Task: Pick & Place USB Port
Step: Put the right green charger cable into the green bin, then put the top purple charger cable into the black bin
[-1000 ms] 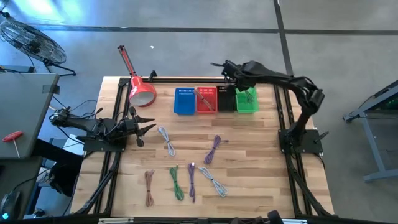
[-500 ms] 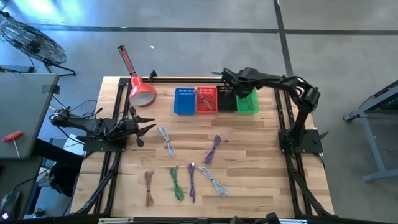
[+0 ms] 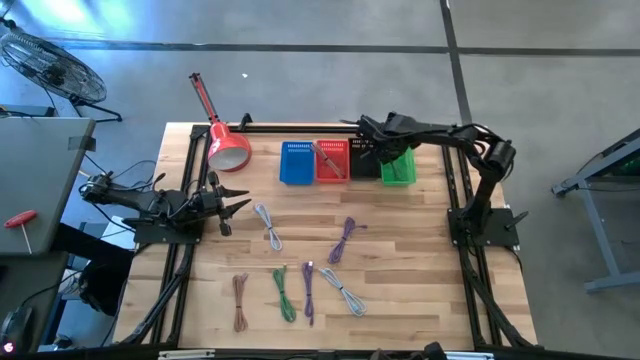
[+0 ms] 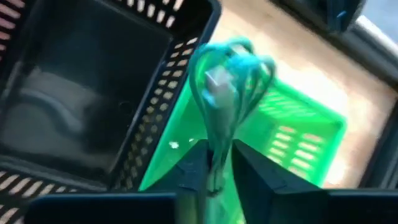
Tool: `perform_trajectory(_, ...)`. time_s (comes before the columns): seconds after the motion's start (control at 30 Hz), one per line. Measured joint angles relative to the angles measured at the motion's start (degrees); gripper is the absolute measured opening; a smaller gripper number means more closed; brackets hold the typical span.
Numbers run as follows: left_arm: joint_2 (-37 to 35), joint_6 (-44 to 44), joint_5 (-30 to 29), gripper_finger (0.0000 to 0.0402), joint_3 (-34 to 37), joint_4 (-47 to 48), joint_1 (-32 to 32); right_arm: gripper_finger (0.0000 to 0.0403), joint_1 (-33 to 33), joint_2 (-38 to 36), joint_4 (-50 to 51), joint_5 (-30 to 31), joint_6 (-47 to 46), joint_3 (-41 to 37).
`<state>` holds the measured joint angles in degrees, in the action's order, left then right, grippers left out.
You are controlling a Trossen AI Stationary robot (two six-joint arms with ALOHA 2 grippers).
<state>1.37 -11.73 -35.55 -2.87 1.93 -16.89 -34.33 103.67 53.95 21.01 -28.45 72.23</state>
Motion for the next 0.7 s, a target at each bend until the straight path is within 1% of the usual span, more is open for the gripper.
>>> perform_trajectory(0.1,0.0,0.0,0.0,0.0099,0.0,0.0,0.0,0.0109,0.7,0.0,0.3,1.8,0.2,0.0)
perform_trajectory(0.23,0.0,0.0,0.0,0.0099,0.0,0.0,0.0,0.0136,1.6,-0.3,0.4,2.1,0.6,0.0)
perform_trajectory(0.37,0.0,-1.2,0.0,0.0099,0.0,0.1,0.0,0.0148,2.4,-3.5,0.4,1.0,1.8,0.0)
perform_trajectory(0.5,0.0,-1.4,0.0,0.0099,0.0,0.6,0.0,0.015,3.9,-10.0,0.3,-0.1,3.3,0.0)
perform_trajectory(0.6,0.0,-1.5,0.0,0.0099,0.0,0.7,0.0,0.015,6.0,-16.1,-0.6,-4.4,6.2,0.1)
perform_trajectory(0.7,0.0,-1.5,0.0,0.0099,0.0,0.7,0.0,0.0151,9.7,-21.6,-3.0,-12.7,12.7,0.1)
